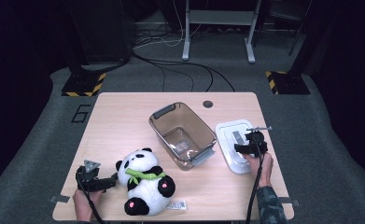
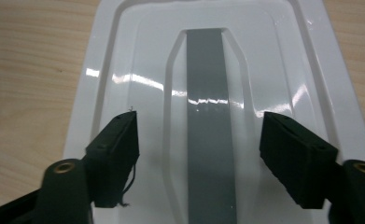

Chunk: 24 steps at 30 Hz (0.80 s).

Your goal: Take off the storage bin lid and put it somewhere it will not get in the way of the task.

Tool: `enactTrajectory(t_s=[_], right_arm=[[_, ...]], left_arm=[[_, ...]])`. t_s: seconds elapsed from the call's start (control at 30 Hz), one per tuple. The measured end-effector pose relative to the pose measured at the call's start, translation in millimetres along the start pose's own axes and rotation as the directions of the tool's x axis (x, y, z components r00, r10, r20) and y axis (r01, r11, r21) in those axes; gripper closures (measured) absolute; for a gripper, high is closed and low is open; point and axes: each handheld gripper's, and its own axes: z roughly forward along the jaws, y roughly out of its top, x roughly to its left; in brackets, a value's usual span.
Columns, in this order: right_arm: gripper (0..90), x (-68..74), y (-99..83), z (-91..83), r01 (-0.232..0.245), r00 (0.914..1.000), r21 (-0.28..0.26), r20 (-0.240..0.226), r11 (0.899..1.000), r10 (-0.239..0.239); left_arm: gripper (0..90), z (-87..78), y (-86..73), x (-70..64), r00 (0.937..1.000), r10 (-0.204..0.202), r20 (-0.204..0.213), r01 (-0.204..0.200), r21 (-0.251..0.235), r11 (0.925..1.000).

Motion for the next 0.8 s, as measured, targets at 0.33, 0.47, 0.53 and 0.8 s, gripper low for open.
enactTrajectory(t_s=[0.33,0.47,0.53,0.8], right_arm=[[10.9,7.2,-9.1,-25.8,0.039,0.9990,-0.035,-0.017,0.999,-0.040],[9.1,10.4,-19.4,-37.5,0.042,0.9988,-0.049,-0.022,0.998,-0.043],[8.8,10.9,-26.0,-42.2,0.043,0.9986,-0.058,-0.026,0.997,-0.045],[7.9,11.1,-52.1,-53.4,0.020,0.9992,-0.078,-0.032,0.997,-0.022]], left_arm=[[0.5,-16.2,10.8,-7.3,0.9992,-0.040,0.010,0.040,-0.052,0.9978],[0.2,-37.9,29.2,-9.1,0.9984,-0.051,0.025,0.053,-0.082,0.9952],[0.2,-48.0,37.3,-10.9,0.9985,-0.048,0.028,0.050,-0.093,0.9944],[0.2,-82.1,67.7,-37.1,0.9832,-0.021,0.181,0.038,-0.093,0.9949]])
